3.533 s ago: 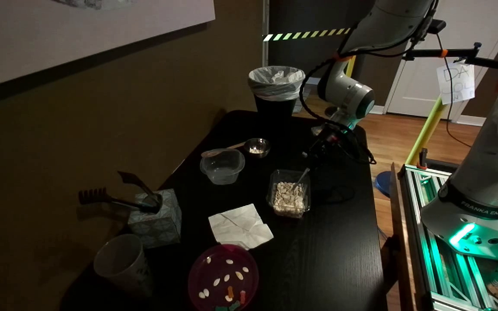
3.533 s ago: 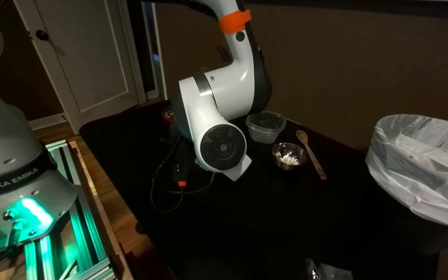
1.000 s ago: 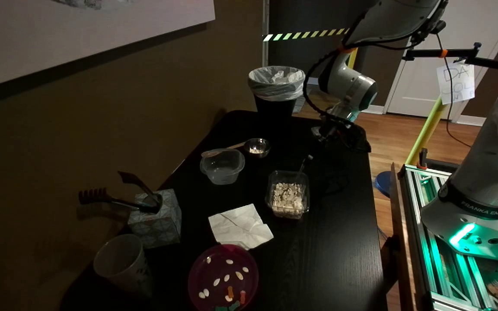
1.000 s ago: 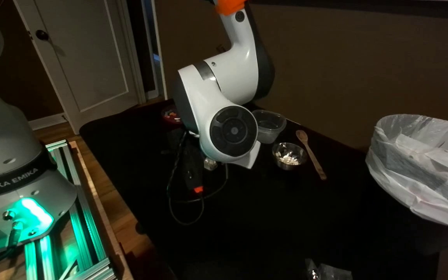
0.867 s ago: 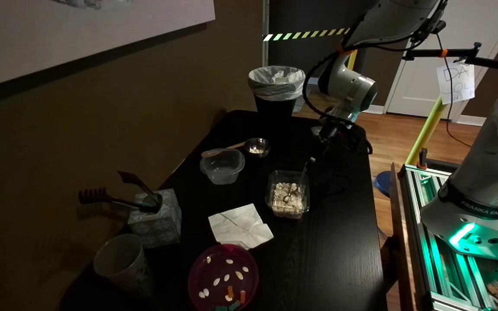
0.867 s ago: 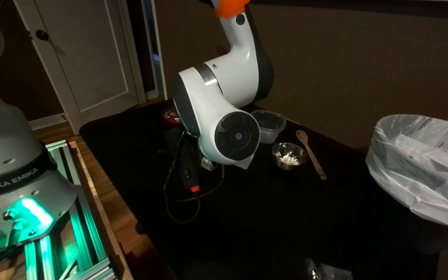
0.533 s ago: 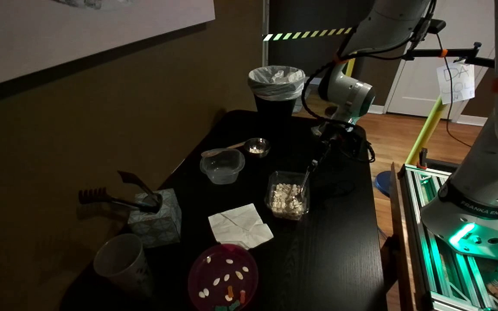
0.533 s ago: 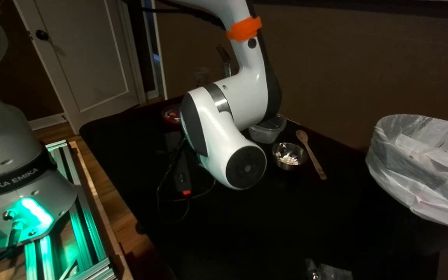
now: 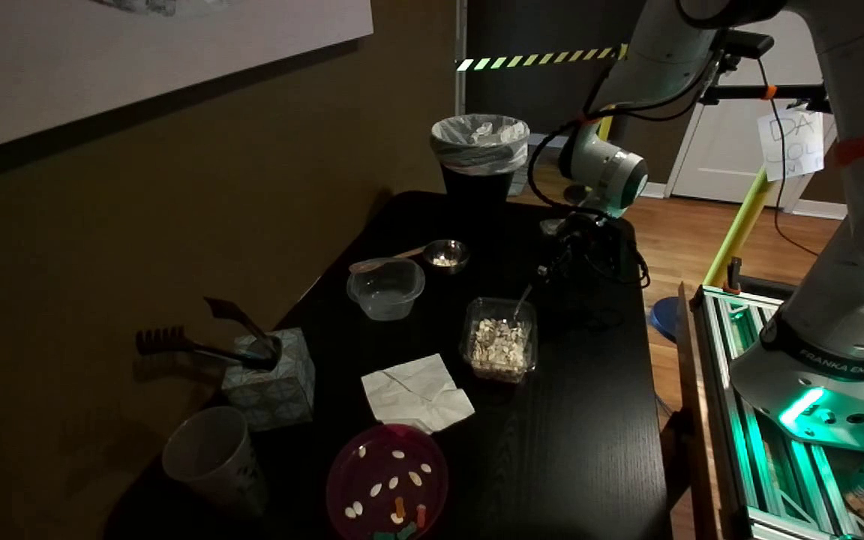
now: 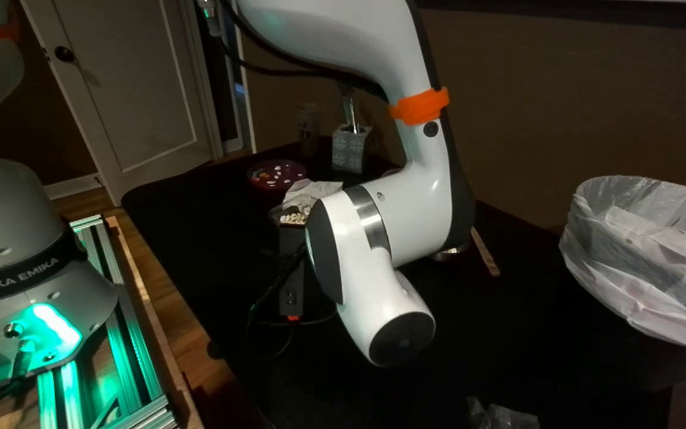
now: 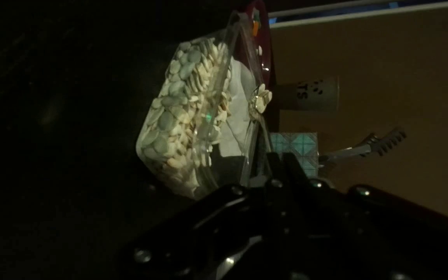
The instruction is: Transfer the popcorn from the plastic bowl to the metal bowl
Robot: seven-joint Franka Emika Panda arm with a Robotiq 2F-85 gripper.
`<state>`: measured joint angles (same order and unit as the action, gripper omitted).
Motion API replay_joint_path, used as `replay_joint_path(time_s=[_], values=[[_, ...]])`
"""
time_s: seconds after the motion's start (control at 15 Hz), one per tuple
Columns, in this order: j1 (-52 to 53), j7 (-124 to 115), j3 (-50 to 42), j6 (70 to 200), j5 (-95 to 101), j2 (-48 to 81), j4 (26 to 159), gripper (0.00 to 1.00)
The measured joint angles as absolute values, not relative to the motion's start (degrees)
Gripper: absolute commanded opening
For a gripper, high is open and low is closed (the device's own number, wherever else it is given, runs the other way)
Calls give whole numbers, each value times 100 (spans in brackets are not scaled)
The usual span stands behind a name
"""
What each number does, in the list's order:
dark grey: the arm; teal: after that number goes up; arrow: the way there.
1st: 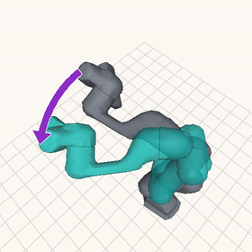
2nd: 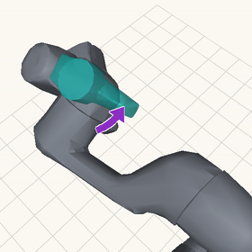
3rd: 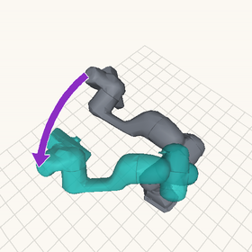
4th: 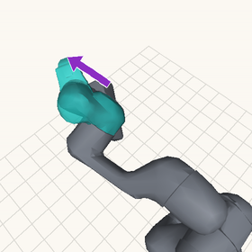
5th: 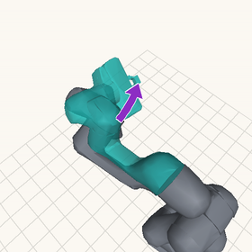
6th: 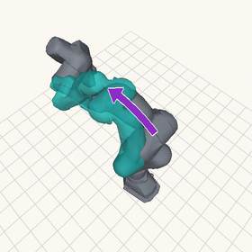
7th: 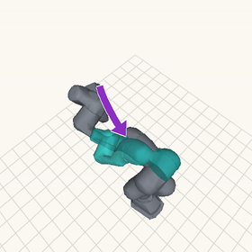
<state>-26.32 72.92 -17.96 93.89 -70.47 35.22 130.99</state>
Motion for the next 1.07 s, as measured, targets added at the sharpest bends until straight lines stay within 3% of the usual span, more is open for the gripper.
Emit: replay_joint_path(time_s=[0.4, 1.07], values=[[-3181, 7126, -1934, 8406, -7701, 3709, 12698, 1], [-3069, 7263, -2119, 9211, -10300, 3695, 12848, 1]])
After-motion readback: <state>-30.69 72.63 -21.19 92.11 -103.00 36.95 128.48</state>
